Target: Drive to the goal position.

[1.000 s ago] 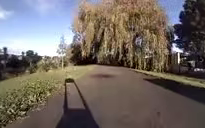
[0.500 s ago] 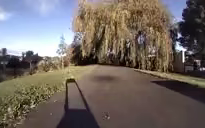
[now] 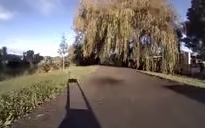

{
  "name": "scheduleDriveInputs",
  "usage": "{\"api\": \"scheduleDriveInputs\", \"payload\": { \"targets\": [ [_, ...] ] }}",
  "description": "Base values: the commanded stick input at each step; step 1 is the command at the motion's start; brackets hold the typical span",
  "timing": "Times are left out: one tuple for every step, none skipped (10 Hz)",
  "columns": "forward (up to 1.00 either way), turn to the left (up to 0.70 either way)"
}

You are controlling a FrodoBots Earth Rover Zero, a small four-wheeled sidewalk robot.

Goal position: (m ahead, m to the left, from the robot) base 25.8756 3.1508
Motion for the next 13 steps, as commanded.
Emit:
{"api": "scheduleDriveInputs", "payload": {
  "targets": [
    [1.00, 0.00],
    [1.00, 0.00],
    [1.00, 0.00],
    [1.00, 0.00],
    [1.00, 0.00],
    [1.00, 0.00],
    [1.00, 0.00],
    [1.00, 0.00],
    [1.00, -0.40],
    [1.00, -0.40],
    [1.00, -0.40],
    [1.00, 0.00],
    [1.00, 0.00]
  ]
}}
